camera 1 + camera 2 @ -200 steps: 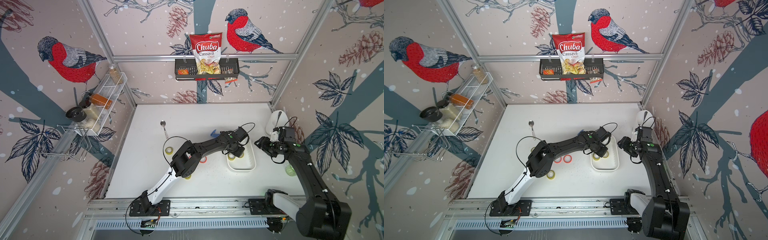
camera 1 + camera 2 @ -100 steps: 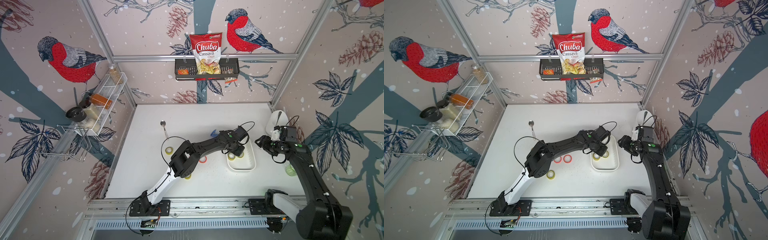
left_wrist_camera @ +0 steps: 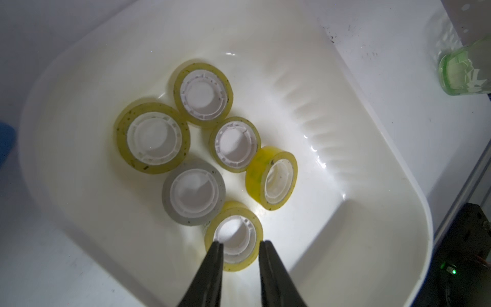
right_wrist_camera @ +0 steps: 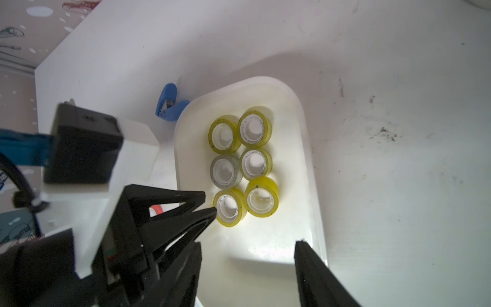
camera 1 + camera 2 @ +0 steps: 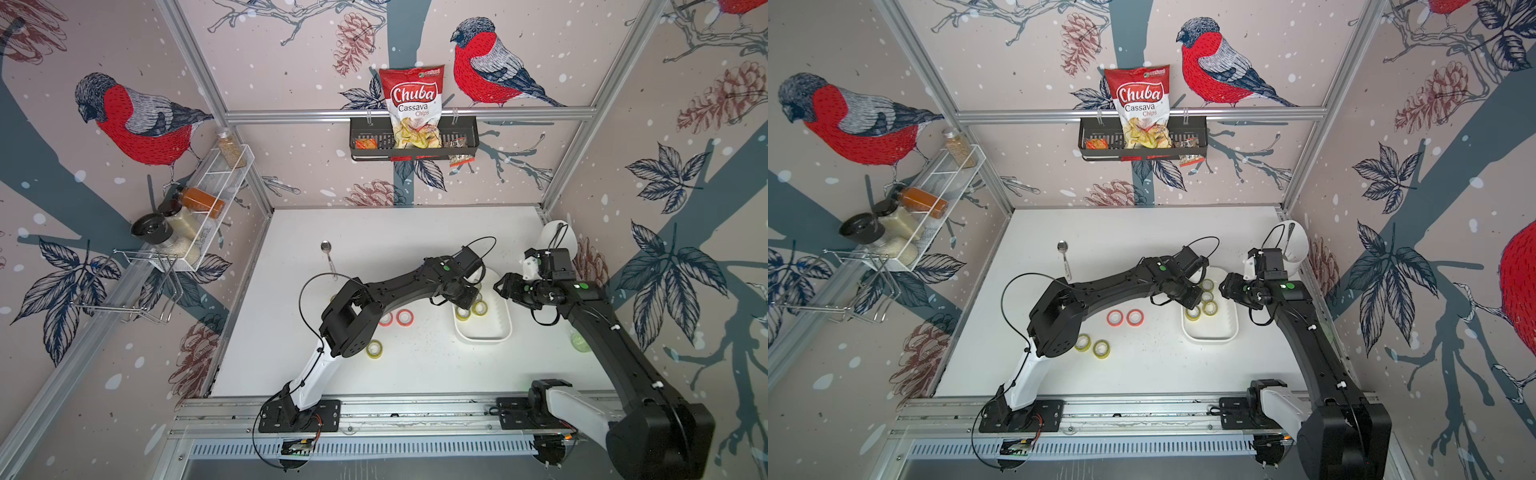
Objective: Put the transparent tape into the storage box
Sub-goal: Place the tape in the storage box, then adjust the tape at the storage box.
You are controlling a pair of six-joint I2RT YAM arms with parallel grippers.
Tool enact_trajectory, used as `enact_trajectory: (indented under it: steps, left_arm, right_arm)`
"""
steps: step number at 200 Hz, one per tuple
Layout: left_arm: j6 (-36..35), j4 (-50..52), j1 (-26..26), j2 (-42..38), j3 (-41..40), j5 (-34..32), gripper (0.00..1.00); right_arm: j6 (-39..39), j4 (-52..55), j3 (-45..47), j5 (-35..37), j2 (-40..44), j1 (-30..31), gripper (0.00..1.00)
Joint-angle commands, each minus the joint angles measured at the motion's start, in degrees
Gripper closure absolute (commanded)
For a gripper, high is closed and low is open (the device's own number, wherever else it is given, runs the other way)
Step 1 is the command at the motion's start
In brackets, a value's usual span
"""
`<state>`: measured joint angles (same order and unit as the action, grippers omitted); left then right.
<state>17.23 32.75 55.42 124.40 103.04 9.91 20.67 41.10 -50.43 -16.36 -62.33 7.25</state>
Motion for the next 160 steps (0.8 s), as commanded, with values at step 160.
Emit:
enact_trajectory:
  steps: [160]
  left_arm:
    - [-9.3, -11.4, -19.4, -32.0, -30.5, 9.5, 0.68]
  right_arm:
    - [8.1, -7.4, 7.2, 4.2, -9.2, 5.8, 0.61]
